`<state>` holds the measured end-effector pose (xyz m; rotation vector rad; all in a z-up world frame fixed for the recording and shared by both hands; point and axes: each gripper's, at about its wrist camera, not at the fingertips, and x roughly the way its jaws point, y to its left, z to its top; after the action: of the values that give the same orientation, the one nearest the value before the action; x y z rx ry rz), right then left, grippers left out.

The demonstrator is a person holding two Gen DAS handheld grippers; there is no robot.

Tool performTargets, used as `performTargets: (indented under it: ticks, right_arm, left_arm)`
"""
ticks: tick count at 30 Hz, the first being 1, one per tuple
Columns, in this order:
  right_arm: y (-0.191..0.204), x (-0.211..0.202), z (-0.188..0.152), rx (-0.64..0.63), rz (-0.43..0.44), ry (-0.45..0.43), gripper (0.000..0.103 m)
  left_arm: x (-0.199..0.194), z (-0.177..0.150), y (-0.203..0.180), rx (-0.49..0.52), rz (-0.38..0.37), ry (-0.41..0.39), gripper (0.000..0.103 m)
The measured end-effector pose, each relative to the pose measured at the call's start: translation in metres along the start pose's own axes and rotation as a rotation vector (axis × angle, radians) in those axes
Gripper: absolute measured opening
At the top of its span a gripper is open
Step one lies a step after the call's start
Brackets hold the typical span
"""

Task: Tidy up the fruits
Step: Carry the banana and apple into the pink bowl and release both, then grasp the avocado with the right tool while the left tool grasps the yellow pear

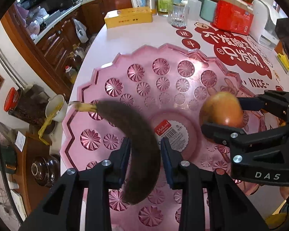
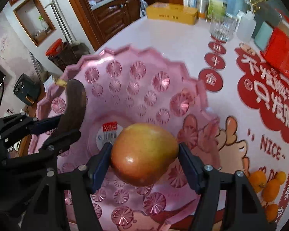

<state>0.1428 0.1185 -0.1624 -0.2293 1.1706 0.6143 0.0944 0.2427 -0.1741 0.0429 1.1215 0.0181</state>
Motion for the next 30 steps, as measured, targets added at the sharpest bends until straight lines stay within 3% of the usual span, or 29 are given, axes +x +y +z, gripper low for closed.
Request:
performTargets:
  ticks: [2, 6, 18, 30]
  right_arm:
    - [0.002, -0.005, -0.001, 0.002, 0.005, -0.015, 0.070]
    - [0.002, -0.017, -0.002, 0.015, 0.016, -0.047, 0.070]
    - [-0.005, -0.069, -0.022, 0.066, 0.001, -0.137, 0.070]
    - [-0.002, -0.121, -0.056, 0.091, 0.003, -0.211, 0.070]
  left_arm:
    - [0.000, 0.000, -0.002, 0.010, 0.038, -0.013, 0.049]
    - [-0.007, -0.001, 0.004, -0.012, 0.058, -0.026, 0.083]
    - [-0.052, -0.009, -0.009, 0.001, 0.086, -0.081, 0.088]
    - [-0.092, -0.033, -0.033, 0.019, 0.053, -0.096, 0.089]
